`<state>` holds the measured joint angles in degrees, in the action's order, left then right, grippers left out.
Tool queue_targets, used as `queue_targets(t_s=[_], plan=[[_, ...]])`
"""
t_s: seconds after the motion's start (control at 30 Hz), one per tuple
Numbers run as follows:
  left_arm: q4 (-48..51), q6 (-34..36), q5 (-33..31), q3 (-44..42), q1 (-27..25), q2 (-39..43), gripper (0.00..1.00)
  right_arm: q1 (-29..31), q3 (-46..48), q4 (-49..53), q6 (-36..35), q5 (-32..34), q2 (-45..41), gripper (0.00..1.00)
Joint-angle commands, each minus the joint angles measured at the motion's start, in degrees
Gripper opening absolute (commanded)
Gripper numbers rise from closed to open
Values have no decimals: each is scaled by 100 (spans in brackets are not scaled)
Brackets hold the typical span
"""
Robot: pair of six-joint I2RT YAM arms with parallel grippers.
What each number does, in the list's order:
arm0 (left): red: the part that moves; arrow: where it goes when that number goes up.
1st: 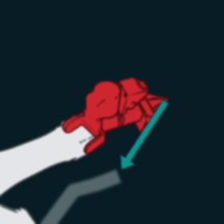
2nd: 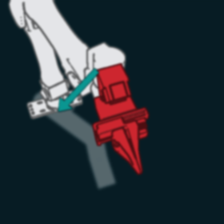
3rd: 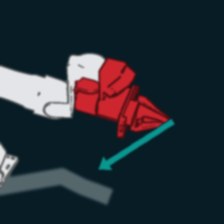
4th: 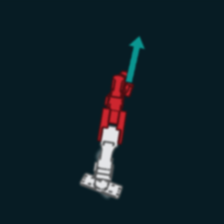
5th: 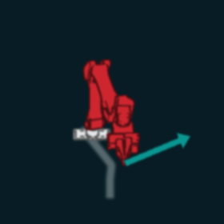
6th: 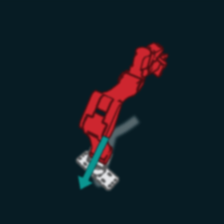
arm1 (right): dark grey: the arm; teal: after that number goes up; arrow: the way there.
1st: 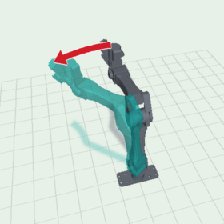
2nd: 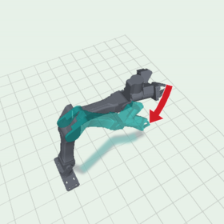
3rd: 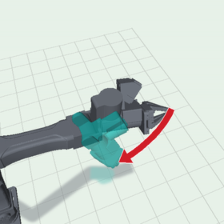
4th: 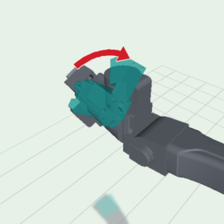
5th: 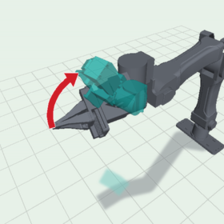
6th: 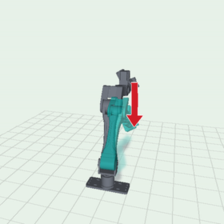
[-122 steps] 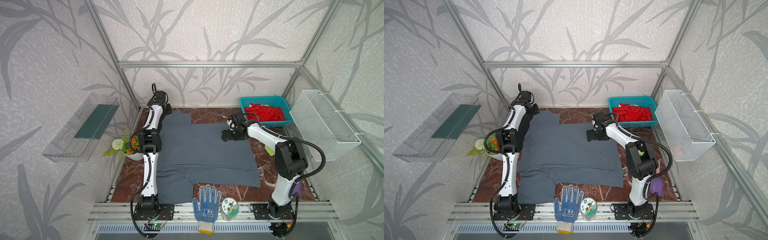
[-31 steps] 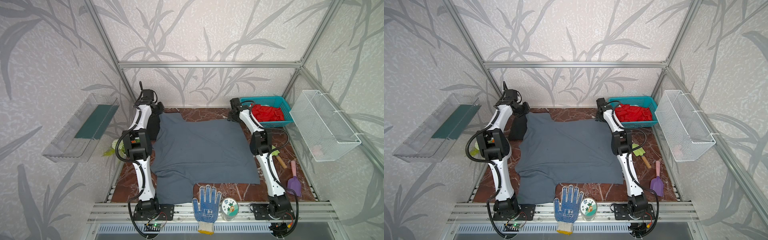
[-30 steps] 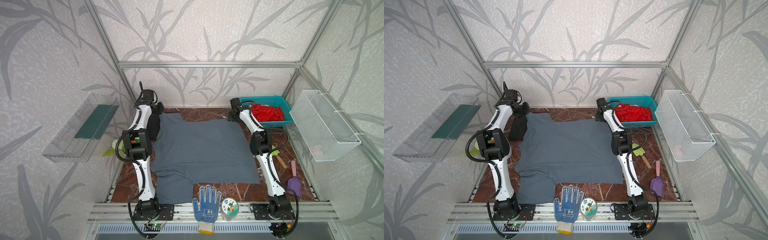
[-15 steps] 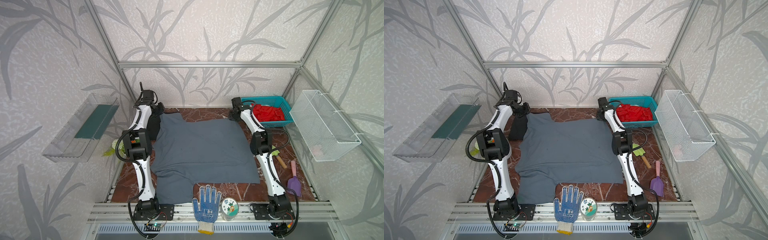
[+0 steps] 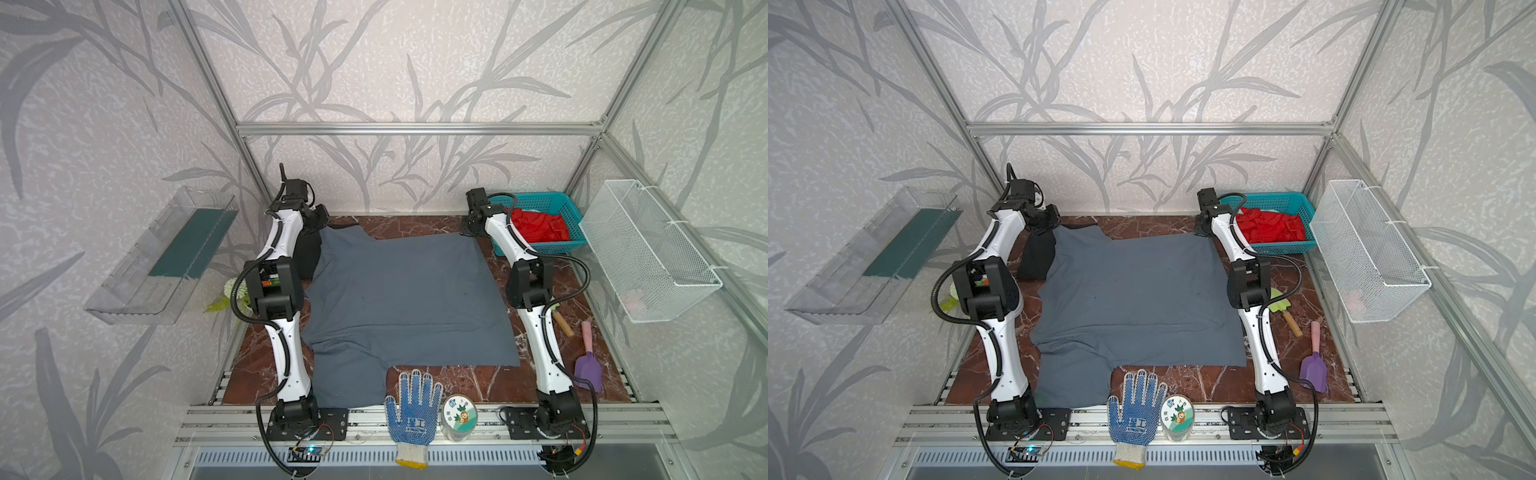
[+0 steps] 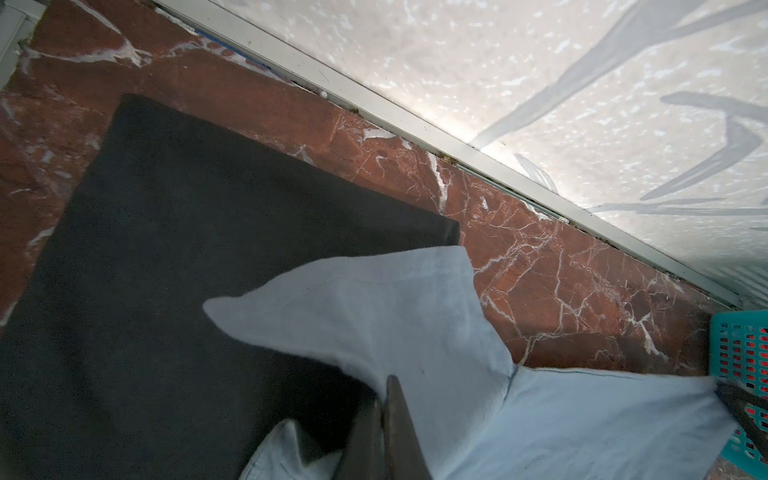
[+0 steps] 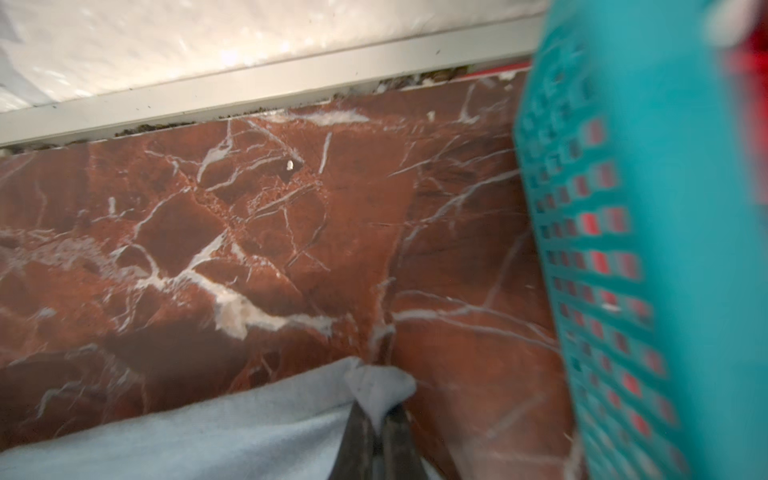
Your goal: Fold and stack the t-shirts
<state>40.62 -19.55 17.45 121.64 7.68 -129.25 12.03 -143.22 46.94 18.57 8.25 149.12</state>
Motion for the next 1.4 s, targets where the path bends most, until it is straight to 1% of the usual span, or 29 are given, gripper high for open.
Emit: queue_targets(t_s=[0.0,0.2,0.3,0.37,0.43,0.53,0.63,1.0,1.37], plan=[[43,-11,-163,92,40,309,0,-79,406,-289,-107,199,-674,0],[3,-139,-162,-212,35,624,0,-148,1125,-508,-213,239,-1285,0],[-46,-244,-355,-536,40,936,0,-217,1657,-633,-263,230,-1632,0],[-87,-314,-517,-813,40,1188,0,-257,2195,-914,-311,218,-1919,0],[-44,-429,-677,-1089,48,1459,0,-287,2933,-1327,-415,126,-2270,0],[-64,-540,-722,-1540,62,1818,0,-287,4066,-2133,-550,214,-2863,0],[-110,-590,-705,-1983,71,2134,0,-285,4911,-2673,-595,273,-3393,0],[-654,-842,-767,-3833,129,3439,0,-289,6414,-2964,-623,457,-4472,0],[-823,-866,-880,-5264,192,4552,0,-222,7717,-2884,-260,222,-5223,0]])
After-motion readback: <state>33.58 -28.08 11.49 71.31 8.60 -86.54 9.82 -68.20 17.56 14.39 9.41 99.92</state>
